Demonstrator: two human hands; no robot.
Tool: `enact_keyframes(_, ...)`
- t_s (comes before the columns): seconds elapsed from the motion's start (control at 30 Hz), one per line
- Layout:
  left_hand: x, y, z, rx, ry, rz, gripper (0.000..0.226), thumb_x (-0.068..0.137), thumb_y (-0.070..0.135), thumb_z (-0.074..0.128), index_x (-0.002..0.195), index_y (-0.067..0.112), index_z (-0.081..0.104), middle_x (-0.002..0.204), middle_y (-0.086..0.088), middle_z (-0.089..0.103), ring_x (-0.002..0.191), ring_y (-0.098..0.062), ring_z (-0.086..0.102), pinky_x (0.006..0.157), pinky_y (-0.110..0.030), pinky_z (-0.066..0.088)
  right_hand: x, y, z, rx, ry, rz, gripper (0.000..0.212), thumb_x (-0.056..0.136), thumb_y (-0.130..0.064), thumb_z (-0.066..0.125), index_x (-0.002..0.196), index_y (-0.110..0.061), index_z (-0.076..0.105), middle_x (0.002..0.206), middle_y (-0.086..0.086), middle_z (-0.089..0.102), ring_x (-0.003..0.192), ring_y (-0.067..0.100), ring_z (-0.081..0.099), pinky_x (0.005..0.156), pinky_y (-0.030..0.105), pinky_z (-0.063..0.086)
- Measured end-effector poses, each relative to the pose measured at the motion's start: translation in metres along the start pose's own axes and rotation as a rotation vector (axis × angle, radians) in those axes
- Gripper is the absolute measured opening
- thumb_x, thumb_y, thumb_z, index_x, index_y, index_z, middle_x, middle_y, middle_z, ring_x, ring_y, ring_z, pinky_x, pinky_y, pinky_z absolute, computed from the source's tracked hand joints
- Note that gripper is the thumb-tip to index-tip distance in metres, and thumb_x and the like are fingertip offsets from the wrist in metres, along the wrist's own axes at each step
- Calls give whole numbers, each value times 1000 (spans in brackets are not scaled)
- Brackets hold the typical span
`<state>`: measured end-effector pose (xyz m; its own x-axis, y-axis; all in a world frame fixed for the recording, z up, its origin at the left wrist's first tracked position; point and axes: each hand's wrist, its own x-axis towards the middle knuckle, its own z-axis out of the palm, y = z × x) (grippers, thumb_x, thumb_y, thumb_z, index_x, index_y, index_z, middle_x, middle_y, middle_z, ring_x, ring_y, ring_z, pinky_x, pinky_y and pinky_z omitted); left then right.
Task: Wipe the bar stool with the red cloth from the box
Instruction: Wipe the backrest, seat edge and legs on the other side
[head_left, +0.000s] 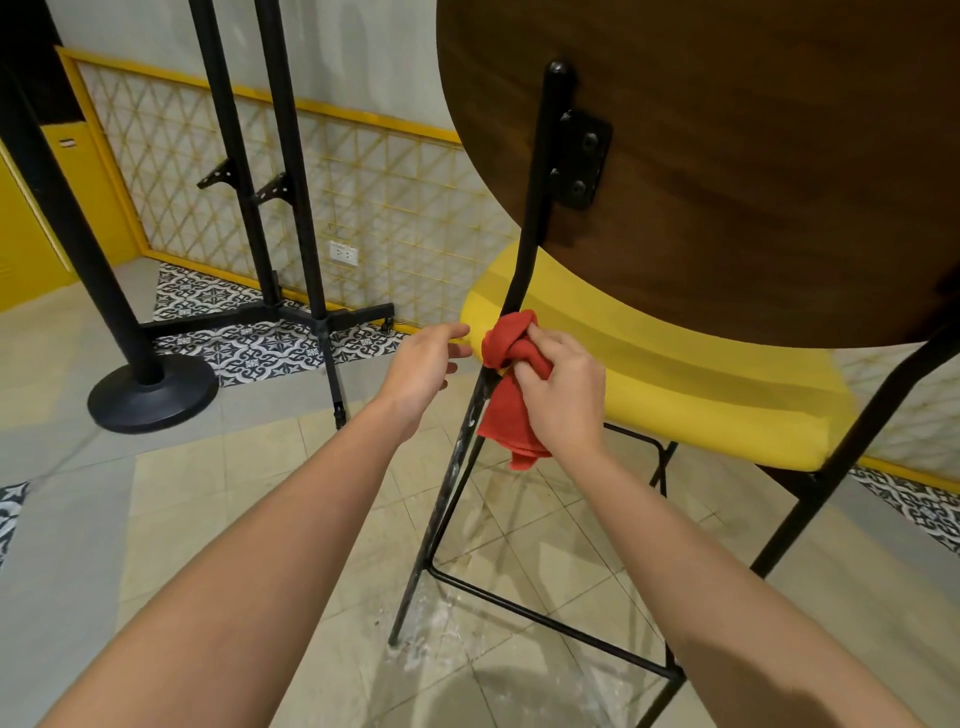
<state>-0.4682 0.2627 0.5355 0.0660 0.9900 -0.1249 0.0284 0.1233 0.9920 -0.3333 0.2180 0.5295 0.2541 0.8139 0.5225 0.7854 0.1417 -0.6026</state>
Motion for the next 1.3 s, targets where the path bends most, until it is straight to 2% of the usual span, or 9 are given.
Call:
enact_keyframes(0.2, -2, -2, -1, 9, 8, -4, 31, 96, 34, 43, 119, 23, 61, 108, 1, 68, 103, -19, 57, 85, -33, 43, -6, 2, -2, -68, -150, -35, 43, 88, -15, 59, 131, -13, 55, 126, 2, 59, 113, 20, 55, 96, 25, 38)
enact_keyframes(0.4, -3, 2, -3, 21, 1, 11, 32, 96, 32, 40, 119, 22, 61, 105, 1, 67, 98, -19, 56, 85, -33, 43, -6, -7, 1, -72, -118, 14, 43, 90, -17, 57, 133, -14, 53, 127, 2, 58, 113, 20, 54, 96, 26, 39)
enact_keyframes(0.57, -6, 0, -6, 36, 3, 13, 33, 96, 32, 41, 119, 20, 62, 102, 1, 67, 101, -20, 57, 84, -34, 43, -24, -4, -7, -313, -327, -265, 46, 90, -17, 58, 135, -22, 51, 130, 2, 54, 117, 21, 49, 94, 32, 44)
enact_keyframes(0.67, -7, 1, -8, 48, 7, 18, 32, 96, 34, 41, 113, 21, 65, 97, 5, 66, 102, -20, 57, 87, -33, 44, -15, -18, -16, -312, -126, -410, 47, 84, -8, 65, 129, -17, 57, 128, 10, 55, 115, 27, 51, 73, 38, 53)
enact_keyframes(0.77, -7, 2, -11, 37, 18, 6, 29, 95, 36, 42, 111, 24, 64, 103, 2, 68, 103, -19, 57, 86, -31, 44, 5, -29, -18, -401, -33, -488, 46, 80, -1, 65, 124, -12, 59, 127, 12, 54, 111, 33, 51, 48, 28, 41)
enact_keyframes(0.83, -7, 2, -12, 31, 16, 8, 29, 95, 35, 42, 110, 25, 64, 103, 2, 68, 100, -18, 57, 84, -30, 43, 12, -30, -15, -497, -68, -500, 47, 79, 1, 64, 124, -10, 57, 129, 12, 52, 110, 34, 49, 46, 26, 35)
enact_keyframes(1.0, -7, -6, -16, 36, 3, 8, 29, 95, 33, 43, 112, 23, 65, 93, 7, 66, 96, -16, 57, 81, -28, 44, -13, -16, 5, -751, -356, -640, 43, 87, -5, 59, 129, -8, 50, 132, 7, 46, 117, 27, 43, 54, 29, 51)
enact_keyframes(1.13, -1, -10, -27, 48, 30, -14, 29, 95, 35, 44, 112, 24, 64, 100, 5, 67, 100, -19, 56, 82, -29, 43, 3, -19, -9, -785, -259, -720, 49, 80, -2, 66, 127, -6, 52, 126, 9, 52, 108, 31, 49, 47, 29, 49)
enact_keyframes(1.3, 0, -20, -28, 56, 21, -38, 30, 95, 36, 44, 115, 23, 63, 105, 2, 68, 100, -19, 56, 81, -30, 43, 6, -21, -9, -919, -212, -776, 43, 62, -5, 80, 102, -7, 67, 101, 6, 62, 89, 28, 58, 36, 23, 34)
